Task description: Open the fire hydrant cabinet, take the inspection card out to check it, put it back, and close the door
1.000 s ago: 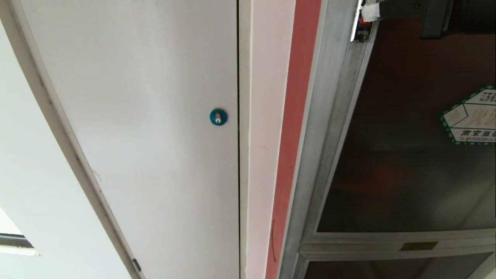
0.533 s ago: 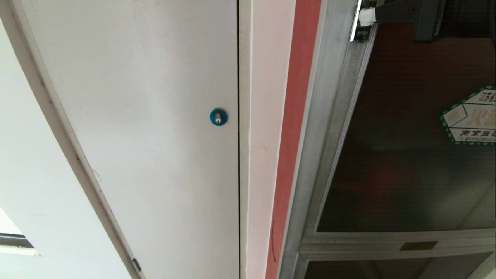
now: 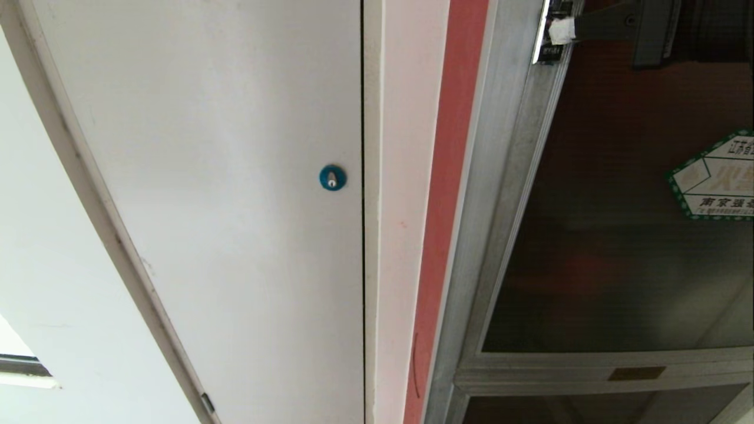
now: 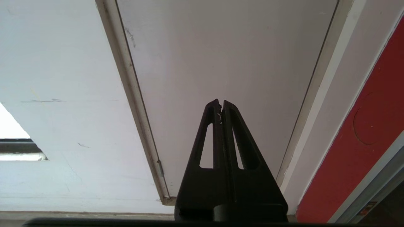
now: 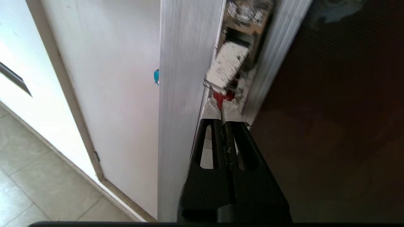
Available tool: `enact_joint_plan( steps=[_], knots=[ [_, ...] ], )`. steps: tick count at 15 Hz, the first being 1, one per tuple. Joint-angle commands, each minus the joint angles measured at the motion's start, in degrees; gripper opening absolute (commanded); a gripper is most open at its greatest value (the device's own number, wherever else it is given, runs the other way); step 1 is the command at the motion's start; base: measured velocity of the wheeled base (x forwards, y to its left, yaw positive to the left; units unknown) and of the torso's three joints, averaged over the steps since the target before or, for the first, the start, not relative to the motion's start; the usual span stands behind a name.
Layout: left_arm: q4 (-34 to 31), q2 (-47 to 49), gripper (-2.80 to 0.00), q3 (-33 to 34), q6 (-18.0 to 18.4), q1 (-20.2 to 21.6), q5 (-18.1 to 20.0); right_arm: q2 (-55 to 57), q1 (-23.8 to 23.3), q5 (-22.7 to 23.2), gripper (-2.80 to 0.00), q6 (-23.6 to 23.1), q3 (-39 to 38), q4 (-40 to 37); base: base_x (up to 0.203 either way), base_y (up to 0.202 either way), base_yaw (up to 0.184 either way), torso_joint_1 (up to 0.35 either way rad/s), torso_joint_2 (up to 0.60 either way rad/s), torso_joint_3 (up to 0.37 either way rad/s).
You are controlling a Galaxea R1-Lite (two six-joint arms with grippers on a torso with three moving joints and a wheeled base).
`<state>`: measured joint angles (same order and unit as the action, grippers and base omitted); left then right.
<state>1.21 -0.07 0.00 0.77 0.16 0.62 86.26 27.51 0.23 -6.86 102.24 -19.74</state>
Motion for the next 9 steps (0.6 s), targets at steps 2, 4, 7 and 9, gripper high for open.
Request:
enact_joint_plan(
  steps=[2, 4, 7, 9],
  knots=[
    [0.0, 0.0, -2.8, 0.4, 0.0, 0.0, 0.0, -3.4, 0.4, 0.4, -2.8, 0.4, -2.8, -0.2, 0.0, 0.0, 0.0, 0.0, 0.0, 0.0],
    [0.0, 0.0, -2.8, 0.4, 0.0, 0.0, 0.0, -5.6, 1.3, 1.3, -2.8, 0.5, -4.1, -0.2, 0.0, 0.0, 0.0, 0.0, 0.0, 0.0],
    [0.0, 0.0, -2.8, 0.4, 0.0, 0.0, 0.0, -6.8, 1.8, 2.9, -2.8, 0.5, -3.7, -0.1, 0.0, 0.0, 0.0, 0.0, 0.0, 0.0],
    [0.0, 0.0, -2.8, 0.4, 0.0, 0.0, 0.0, -7.0, 1.9, 3.3, -2.8, 0.5, -3.1, -0.1, 0.0, 0.0, 0.0, 0.0, 0.0, 0.0]
  ],
)
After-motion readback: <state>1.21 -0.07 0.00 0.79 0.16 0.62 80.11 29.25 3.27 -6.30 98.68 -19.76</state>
